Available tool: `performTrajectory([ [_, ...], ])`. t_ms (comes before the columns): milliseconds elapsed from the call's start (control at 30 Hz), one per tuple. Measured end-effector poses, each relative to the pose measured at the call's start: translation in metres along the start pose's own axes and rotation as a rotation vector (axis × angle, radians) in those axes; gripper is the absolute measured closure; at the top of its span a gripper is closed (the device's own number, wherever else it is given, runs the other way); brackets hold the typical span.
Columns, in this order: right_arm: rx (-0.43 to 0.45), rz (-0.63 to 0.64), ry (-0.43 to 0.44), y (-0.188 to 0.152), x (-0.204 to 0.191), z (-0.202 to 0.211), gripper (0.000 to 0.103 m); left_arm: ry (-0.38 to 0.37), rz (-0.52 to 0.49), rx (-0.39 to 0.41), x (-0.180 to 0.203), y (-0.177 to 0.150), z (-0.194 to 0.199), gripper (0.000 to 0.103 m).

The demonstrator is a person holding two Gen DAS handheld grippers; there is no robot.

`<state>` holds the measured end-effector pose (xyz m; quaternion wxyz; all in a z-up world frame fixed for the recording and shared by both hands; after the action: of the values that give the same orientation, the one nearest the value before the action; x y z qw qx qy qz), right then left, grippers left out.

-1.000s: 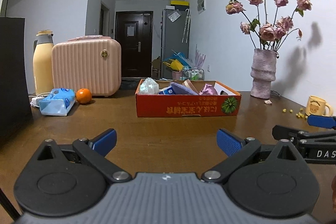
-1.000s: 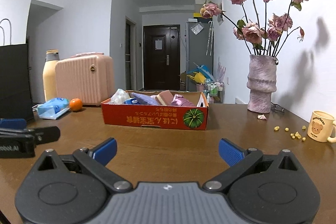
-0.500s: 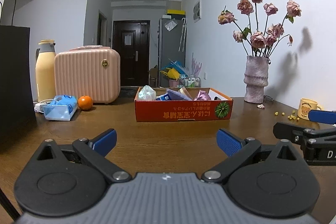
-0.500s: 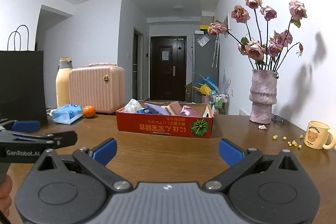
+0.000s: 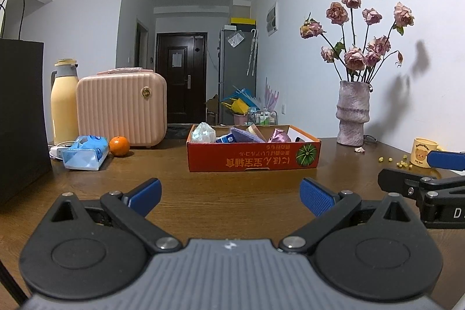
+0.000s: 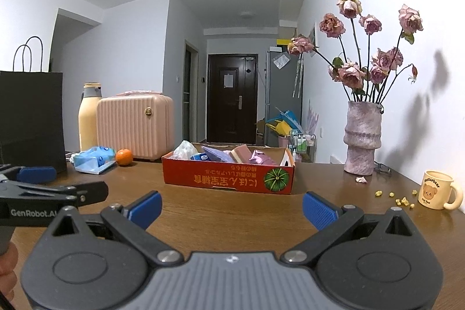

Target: Organize soft objects

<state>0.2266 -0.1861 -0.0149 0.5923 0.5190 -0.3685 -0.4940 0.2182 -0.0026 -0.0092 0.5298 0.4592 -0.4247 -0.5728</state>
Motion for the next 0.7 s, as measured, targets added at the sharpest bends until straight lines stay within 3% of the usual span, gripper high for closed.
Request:
performTrajectory([
  [700,0.009,0.005,0.001,0.0008,-0.0034,0.0031,0.000,0.000,0.000,-0.003,-0.0005,-0.0007,-0.0004,0.000],
])
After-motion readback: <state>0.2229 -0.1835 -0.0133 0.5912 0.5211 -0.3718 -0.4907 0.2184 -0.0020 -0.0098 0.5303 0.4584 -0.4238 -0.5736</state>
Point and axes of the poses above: each gripper's, at about its wrist camera, not at the fingertips, and z roughly against the way its jaws point, x to its right, y to its top, the point moved 9 cm from there along -z, roughly the way its jaws point, and after that the axes turned 5 degrees about -z, right-handed, at the moved point
